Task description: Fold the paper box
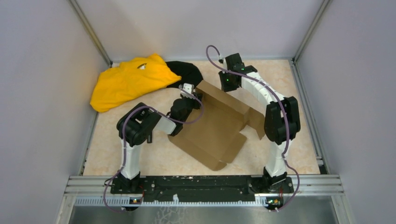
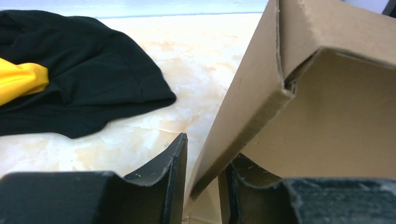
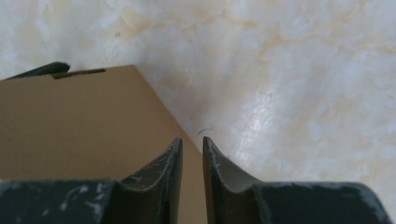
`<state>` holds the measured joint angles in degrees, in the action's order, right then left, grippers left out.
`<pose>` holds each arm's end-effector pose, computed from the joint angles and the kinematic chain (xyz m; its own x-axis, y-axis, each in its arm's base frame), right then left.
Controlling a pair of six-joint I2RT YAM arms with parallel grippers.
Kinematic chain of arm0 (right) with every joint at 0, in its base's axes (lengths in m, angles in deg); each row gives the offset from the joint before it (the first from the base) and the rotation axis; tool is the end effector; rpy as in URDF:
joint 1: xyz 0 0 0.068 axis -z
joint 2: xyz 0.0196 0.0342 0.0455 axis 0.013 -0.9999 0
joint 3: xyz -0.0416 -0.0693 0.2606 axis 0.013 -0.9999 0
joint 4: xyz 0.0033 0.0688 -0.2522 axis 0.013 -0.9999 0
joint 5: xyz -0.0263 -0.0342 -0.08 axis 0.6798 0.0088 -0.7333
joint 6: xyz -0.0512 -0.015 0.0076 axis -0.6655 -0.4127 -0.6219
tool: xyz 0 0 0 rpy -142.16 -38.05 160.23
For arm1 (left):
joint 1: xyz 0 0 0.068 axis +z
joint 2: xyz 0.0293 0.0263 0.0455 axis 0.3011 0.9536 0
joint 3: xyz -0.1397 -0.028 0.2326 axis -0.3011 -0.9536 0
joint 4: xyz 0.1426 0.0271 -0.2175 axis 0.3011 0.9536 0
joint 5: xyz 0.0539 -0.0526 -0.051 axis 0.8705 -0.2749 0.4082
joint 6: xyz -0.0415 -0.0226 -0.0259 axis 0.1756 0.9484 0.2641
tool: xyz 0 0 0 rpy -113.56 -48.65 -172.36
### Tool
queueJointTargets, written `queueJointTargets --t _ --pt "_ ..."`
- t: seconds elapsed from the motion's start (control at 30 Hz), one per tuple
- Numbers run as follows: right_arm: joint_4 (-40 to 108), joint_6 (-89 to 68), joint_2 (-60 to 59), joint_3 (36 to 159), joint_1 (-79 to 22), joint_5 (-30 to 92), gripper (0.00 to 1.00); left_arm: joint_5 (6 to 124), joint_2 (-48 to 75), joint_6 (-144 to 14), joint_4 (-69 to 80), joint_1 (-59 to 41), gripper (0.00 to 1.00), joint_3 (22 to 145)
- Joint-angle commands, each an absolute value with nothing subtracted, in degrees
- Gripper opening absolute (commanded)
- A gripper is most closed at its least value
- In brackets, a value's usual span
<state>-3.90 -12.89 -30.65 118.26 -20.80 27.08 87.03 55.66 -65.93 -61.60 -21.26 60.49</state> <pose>0.4026 0.1612 0.2651 -0.7772 -0.2195 -0.5897 -0.3359 0.9372 0.0939 0.3139 -0.2414 0.1428 -0.0677 -0.1665 -0.9837 0.4163 0.8913 -0.1795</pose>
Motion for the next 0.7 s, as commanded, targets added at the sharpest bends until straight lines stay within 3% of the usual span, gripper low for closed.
queueJointTargets --t 0.0,0.67 --pt "-3.2 -12.9 -25.3 112.3 -21.5 32.3 0.21 87.4 56.6 -66.0 -64.4 -21.1 0.34 61.4" --pt "-3.8 -12.8 -17.6 102.0 -21.9 38.6 0.18 92.8 55.7 -64.9 -62.2 -21.6 0.3 61.3"
